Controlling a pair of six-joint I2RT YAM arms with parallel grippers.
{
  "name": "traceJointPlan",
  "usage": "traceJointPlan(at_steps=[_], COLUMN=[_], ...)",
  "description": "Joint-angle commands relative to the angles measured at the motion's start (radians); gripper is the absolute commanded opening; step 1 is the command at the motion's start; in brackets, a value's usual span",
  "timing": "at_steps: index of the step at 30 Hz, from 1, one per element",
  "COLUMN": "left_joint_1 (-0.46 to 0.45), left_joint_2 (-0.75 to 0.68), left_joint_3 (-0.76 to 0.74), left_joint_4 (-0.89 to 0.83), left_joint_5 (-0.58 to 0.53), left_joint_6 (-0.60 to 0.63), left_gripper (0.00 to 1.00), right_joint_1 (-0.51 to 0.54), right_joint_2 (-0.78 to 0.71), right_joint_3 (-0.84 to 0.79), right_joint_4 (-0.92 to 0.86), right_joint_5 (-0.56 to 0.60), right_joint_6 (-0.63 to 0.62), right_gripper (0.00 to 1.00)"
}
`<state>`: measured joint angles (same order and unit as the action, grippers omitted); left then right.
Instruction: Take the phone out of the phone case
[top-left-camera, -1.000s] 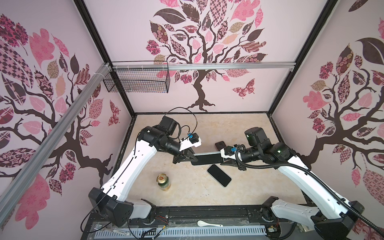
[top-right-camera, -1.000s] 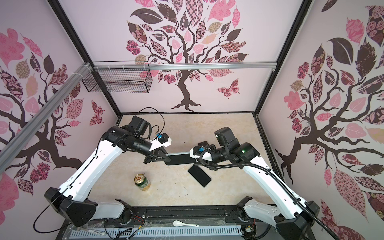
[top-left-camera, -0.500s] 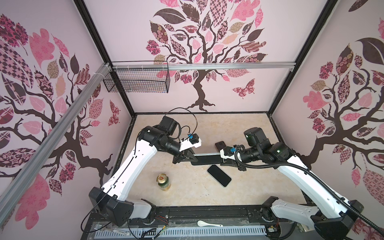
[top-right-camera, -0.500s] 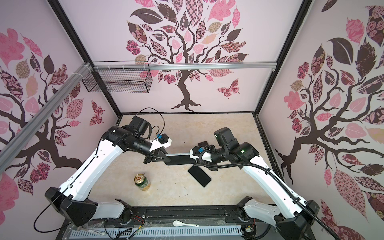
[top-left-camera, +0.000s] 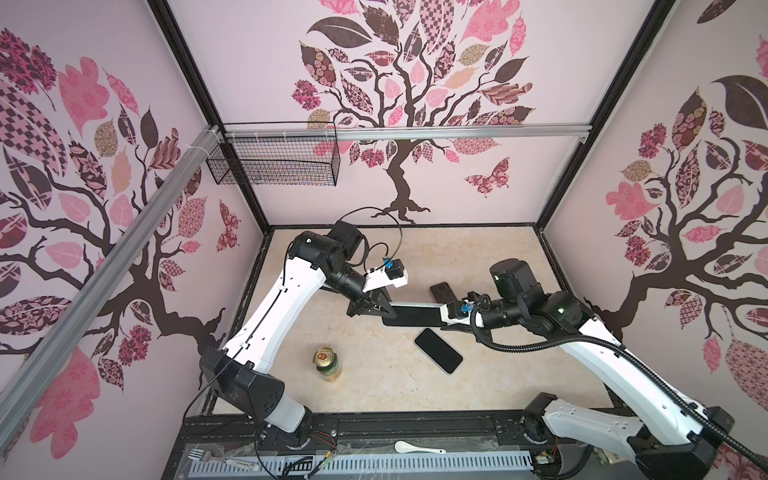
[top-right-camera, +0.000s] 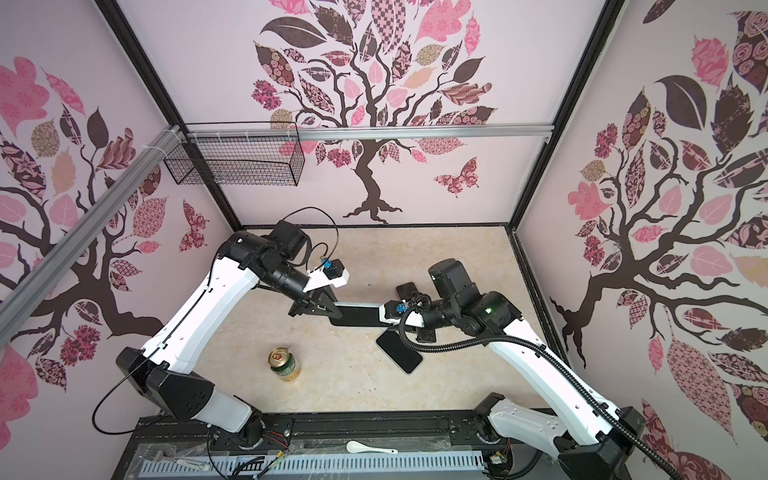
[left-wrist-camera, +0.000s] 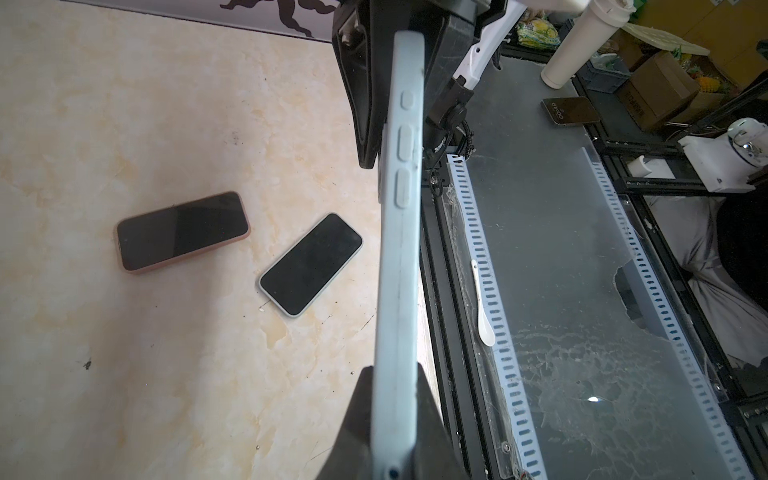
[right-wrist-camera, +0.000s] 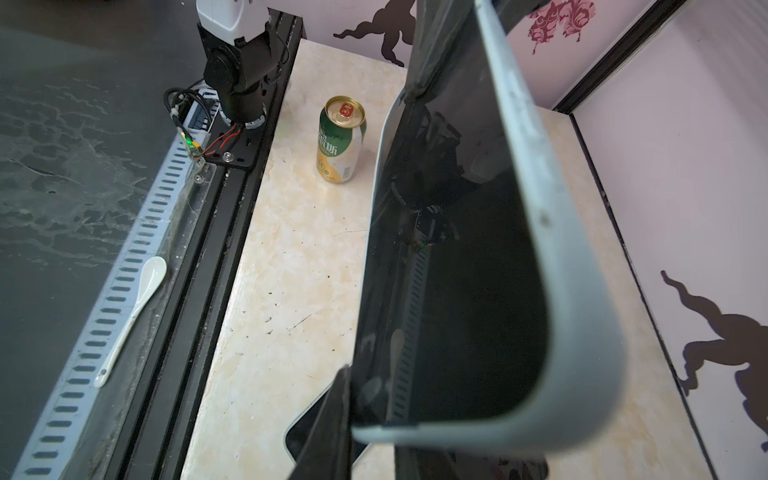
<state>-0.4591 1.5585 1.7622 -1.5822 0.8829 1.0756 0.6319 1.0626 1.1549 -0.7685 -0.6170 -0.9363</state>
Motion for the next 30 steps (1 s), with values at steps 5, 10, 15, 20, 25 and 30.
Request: traceJointPlan(at_steps=[5,10,15,20,25,30], left_joint_1=[-0.001,-0.001,-0.006,-0.015,-0.022,-0.027], left_joint_2=[0.049,0.054,0.077,0.102,0.114,0.12], left_joint_3=[0.086,0.088,0.106,0.129,0.135,0.136], left_joint_4=[-0.088,-0.105,-0.132,-0.165,-0.181,-0.19], left_joint_5=[0.097,0.103,0.108,0.112,0.111,0.108], left_joint_6=[0.02,0.037,0.054,0.074,0.082,0.085], left_gripper=[0.0,0.0,0.0,0.0,0.0,0.0], right_joint_1=[0.059,0.064,0.076,0.083,0.085,0.089], right_joint_2=[-0.026,-0.032,-0.023,-0.015,-0.016,-0.019], right_joint_3=[0.016,0.026,0.025,0.025,0.02,0.016], right_joint_4=[0.122,0.133,0.144,0.163,0.18,0.213], right_joint_5=[0.0,0.005,0.032,0.061,0.079,0.075], right_joint_6=[-0.115,-0.139,-0.171,-0.202,-0.216,-0.215], right_gripper=[0.0,0.0,0.0,0.0,0.0,0.0])
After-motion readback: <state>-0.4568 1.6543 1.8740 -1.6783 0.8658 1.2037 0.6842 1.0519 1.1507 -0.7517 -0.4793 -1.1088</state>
